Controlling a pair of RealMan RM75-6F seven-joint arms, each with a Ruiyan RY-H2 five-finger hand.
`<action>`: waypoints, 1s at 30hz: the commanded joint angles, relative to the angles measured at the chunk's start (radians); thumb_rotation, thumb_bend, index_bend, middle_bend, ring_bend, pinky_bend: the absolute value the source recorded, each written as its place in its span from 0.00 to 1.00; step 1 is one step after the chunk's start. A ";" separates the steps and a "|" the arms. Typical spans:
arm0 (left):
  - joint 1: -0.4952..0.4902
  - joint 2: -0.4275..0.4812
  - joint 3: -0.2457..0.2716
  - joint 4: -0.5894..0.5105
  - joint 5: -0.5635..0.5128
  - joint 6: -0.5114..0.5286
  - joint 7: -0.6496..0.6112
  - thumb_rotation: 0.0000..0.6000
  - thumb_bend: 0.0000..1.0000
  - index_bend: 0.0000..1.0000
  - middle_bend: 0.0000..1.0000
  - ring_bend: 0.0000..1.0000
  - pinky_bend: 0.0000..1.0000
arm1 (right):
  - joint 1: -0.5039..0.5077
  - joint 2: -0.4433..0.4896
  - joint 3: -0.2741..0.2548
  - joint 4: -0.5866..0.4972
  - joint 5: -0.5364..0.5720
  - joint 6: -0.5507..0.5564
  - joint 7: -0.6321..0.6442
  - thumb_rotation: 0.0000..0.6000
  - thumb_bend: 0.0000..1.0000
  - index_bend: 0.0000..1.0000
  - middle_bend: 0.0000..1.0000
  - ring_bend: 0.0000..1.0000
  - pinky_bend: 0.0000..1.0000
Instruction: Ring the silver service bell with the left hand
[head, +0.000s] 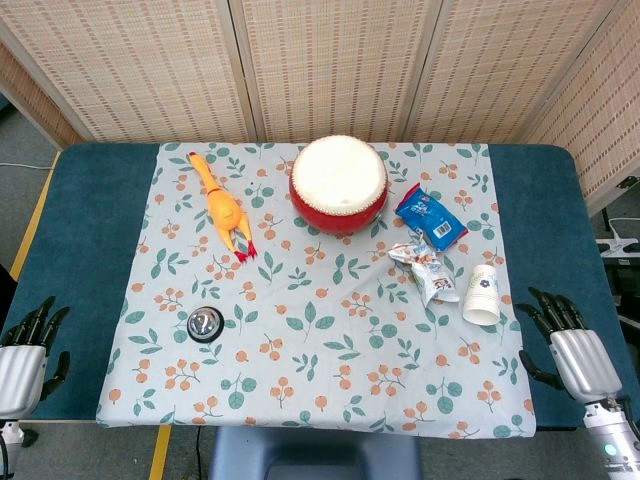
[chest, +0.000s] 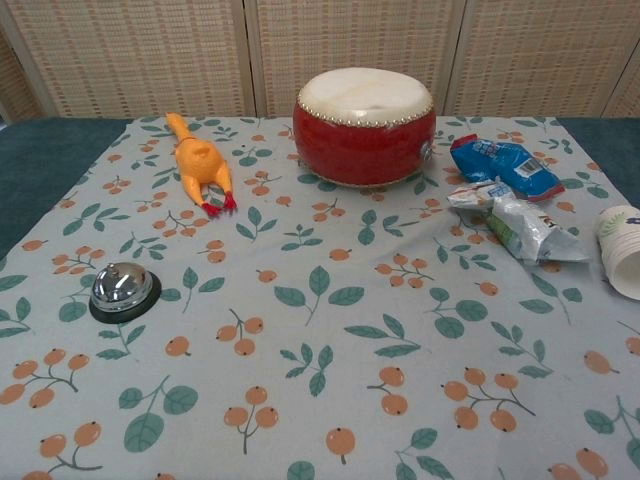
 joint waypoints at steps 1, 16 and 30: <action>0.002 0.002 0.001 -0.004 0.006 0.005 0.001 1.00 0.51 0.12 0.02 0.12 0.30 | 0.001 0.001 -0.003 0.002 -0.003 -0.003 0.003 1.00 0.34 0.18 0.00 0.00 0.00; -0.006 -0.003 -0.003 0.011 -0.019 -0.028 -0.013 1.00 0.51 0.06 0.02 0.12 0.31 | 0.001 0.006 -0.010 -0.005 0.003 -0.009 -0.040 1.00 0.35 0.11 0.00 0.00 0.00; -0.113 -0.039 0.004 0.031 0.034 -0.186 -0.129 1.00 0.99 0.00 0.00 0.04 0.27 | -0.002 0.027 -0.007 -0.022 -0.005 0.009 -0.001 1.00 0.36 0.08 0.00 0.00 0.00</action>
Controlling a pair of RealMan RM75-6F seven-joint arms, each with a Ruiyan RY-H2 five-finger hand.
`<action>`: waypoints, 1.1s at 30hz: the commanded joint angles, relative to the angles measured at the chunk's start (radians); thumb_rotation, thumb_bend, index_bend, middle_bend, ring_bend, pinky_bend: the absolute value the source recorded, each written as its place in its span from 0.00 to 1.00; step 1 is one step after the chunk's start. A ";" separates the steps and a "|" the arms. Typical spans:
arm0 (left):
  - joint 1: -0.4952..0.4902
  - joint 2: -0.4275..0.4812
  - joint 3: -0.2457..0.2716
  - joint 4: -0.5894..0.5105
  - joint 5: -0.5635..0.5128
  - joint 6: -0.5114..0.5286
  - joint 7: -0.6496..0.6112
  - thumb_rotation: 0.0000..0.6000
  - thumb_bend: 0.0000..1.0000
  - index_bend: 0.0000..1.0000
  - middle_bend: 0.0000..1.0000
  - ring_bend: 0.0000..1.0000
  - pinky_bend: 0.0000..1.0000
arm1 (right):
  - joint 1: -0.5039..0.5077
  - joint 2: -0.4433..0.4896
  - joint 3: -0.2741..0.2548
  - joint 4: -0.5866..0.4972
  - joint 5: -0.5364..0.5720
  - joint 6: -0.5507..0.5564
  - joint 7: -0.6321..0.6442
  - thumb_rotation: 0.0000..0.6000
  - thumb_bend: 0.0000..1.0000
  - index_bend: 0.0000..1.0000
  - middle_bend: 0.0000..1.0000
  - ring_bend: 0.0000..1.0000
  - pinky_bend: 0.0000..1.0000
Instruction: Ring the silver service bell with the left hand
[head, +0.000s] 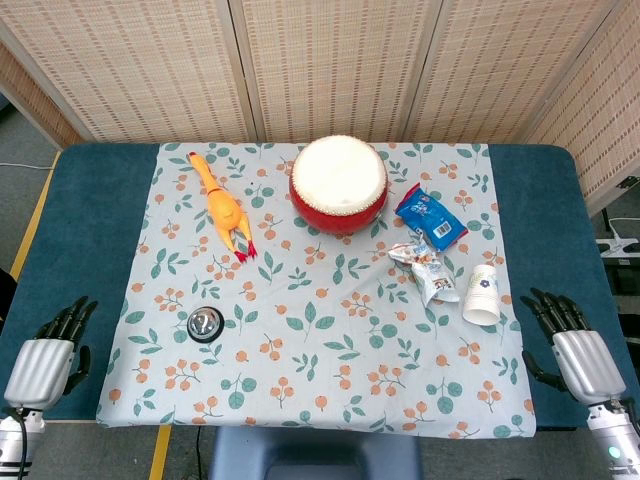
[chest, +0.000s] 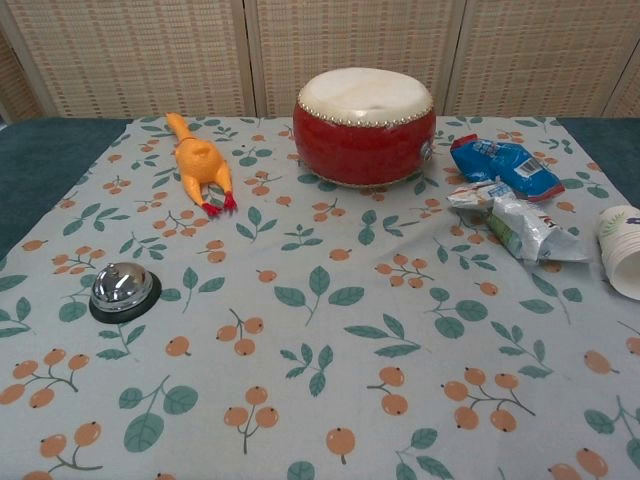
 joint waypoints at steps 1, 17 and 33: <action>-0.060 -0.014 -0.005 -0.006 0.008 -0.084 -0.040 1.00 1.00 0.00 0.00 0.02 0.26 | 0.000 0.003 0.000 -0.001 -0.001 0.001 0.006 1.00 0.36 0.08 0.00 0.00 0.00; -0.184 -0.293 -0.083 0.121 -0.100 -0.181 0.007 1.00 1.00 0.00 0.00 0.00 0.20 | 0.011 0.011 -0.004 -0.003 0.008 -0.030 0.024 1.00 0.36 0.08 0.00 0.00 0.00; -0.257 -0.559 -0.052 0.525 -0.051 -0.244 -0.313 1.00 1.00 0.00 0.00 0.00 0.18 | 0.020 0.024 -0.008 -0.008 0.012 -0.048 0.050 1.00 0.36 0.09 0.00 0.00 0.00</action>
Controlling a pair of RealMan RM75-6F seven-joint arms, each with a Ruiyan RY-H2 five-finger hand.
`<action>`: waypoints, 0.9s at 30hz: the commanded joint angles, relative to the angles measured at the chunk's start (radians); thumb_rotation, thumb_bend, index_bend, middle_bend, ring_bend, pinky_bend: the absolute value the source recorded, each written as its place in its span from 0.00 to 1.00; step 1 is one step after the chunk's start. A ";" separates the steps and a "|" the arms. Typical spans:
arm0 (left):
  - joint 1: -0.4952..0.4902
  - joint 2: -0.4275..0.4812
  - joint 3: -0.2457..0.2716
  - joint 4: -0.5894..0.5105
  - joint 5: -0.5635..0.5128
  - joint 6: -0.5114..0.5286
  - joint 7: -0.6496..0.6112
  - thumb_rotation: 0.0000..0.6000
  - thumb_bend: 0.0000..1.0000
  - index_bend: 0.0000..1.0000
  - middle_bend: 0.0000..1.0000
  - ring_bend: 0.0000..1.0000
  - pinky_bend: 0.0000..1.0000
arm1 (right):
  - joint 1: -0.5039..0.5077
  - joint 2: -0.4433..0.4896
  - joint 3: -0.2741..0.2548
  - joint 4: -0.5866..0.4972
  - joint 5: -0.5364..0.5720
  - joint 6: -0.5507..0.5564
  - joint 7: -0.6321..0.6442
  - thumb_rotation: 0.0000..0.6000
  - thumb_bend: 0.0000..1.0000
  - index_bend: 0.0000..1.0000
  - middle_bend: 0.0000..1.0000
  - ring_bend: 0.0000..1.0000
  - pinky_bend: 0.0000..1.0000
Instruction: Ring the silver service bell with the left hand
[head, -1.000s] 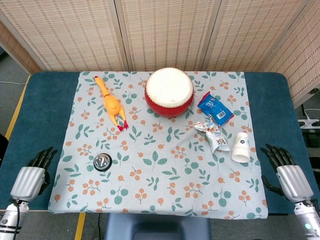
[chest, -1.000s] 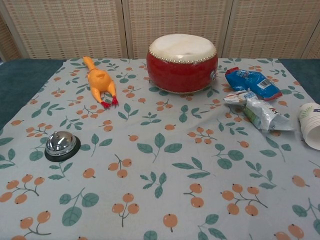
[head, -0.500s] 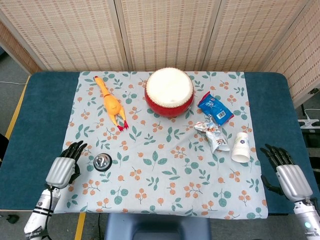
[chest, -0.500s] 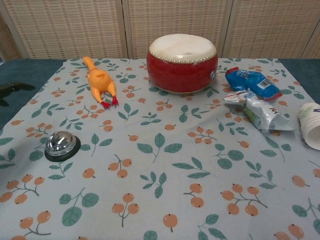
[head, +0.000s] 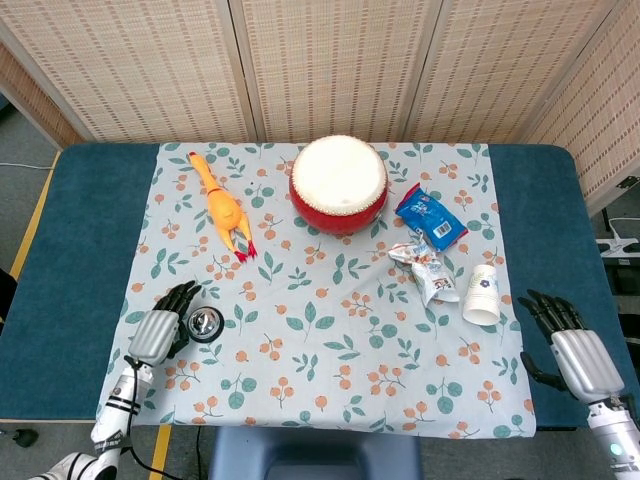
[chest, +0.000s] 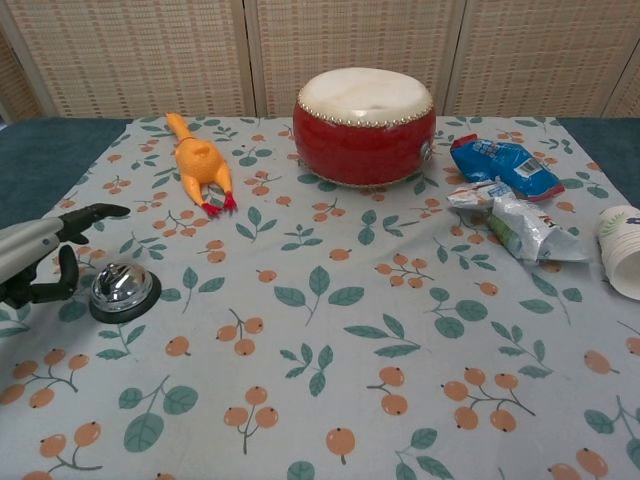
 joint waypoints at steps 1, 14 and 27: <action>-0.015 -0.054 0.010 0.067 0.006 -0.012 -0.041 1.00 1.00 0.00 0.00 0.00 0.18 | 0.001 -0.001 0.001 0.001 0.003 -0.001 -0.001 1.00 0.36 0.09 0.00 0.00 0.00; -0.001 -0.195 0.058 0.307 0.045 0.029 -0.156 1.00 1.00 0.00 0.00 0.00 0.18 | 0.004 0.008 -0.003 -0.005 -0.001 -0.007 0.016 1.00 0.36 0.09 0.00 0.00 0.00; 0.005 -0.236 0.077 0.420 0.069 0.063 -0.209 1.00 1.00 0.00 0.00 0.00 0.17 | 0.011 0.015 -0.009 -0.012 0.003 -0.029 0.026 1.00 0.36 0.09 0.00 0.00 0.00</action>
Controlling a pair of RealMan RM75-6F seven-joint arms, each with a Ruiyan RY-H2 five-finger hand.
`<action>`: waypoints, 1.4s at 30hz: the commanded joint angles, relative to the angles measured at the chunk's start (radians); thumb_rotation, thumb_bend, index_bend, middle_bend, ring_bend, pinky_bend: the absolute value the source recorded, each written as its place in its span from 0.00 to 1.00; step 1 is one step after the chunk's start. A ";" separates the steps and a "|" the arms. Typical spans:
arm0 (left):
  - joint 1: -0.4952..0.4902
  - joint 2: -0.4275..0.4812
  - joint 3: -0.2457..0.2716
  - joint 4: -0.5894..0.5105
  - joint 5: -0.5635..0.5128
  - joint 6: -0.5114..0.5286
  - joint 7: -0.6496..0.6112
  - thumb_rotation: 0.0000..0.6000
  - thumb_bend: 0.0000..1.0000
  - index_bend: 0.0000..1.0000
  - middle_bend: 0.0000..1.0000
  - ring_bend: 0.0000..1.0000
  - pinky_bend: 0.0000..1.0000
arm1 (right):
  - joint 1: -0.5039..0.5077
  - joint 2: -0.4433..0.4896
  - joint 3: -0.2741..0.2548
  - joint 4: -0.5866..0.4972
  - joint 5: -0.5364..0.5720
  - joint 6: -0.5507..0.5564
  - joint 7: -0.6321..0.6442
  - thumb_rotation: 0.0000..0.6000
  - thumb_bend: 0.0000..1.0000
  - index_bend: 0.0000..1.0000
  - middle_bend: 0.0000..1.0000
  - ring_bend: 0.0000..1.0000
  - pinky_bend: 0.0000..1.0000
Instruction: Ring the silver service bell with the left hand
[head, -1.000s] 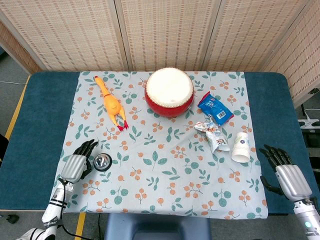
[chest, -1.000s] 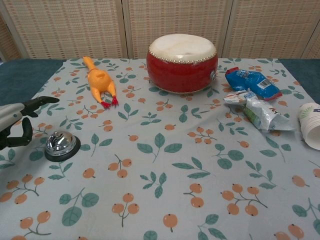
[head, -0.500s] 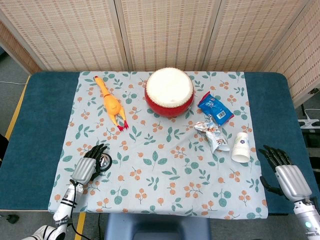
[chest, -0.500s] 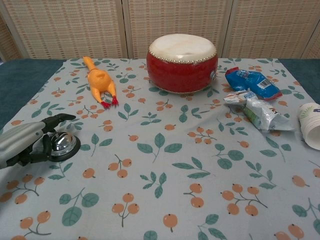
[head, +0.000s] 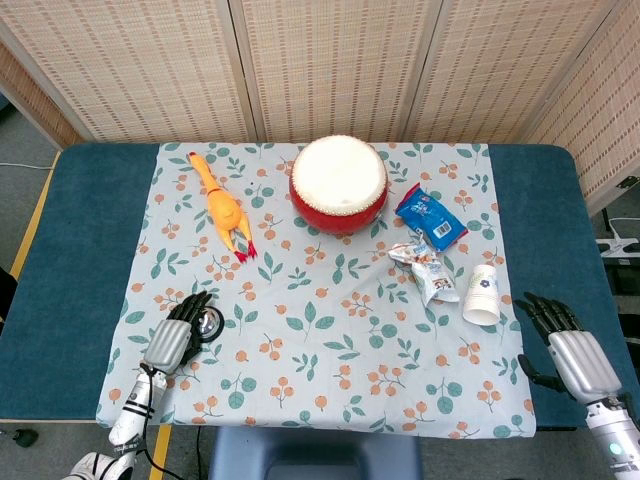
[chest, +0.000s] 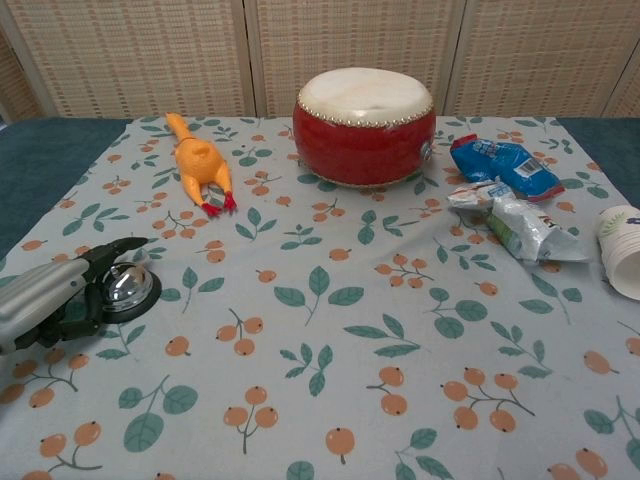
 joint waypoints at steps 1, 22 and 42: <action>-0.004 0.005 0.000 -0.006 0.013 0.025 0.006 1.00 1.00 0.00 0.00 0.01 0.17 | 0.000 0.000 0.000 -0.001 0.002 -0.001 0.001 1.00 0.36 0.09 0.00 0.00 0.00; 0.017 0.016 0.027 0.019 0.015 0.012 -0.008 1.00 1.00 0.00 0.00 0.01 0.17 | 0.003 0.007 -0.002 -0.006 -0.004 -0.002 0.019 1.00 0.36 0.09 0.00 0.00 0.00; 0.178 0.680 0.071 -0.754 0.015 0.264 0.409 1.00 1.00 0.00 0.00 0.01 0.19 | 0.014 -0.018 -0.005 0.011 -0.004 -0.022 -0.012 1.00 0.36 0.09 0.00 0.00 0.00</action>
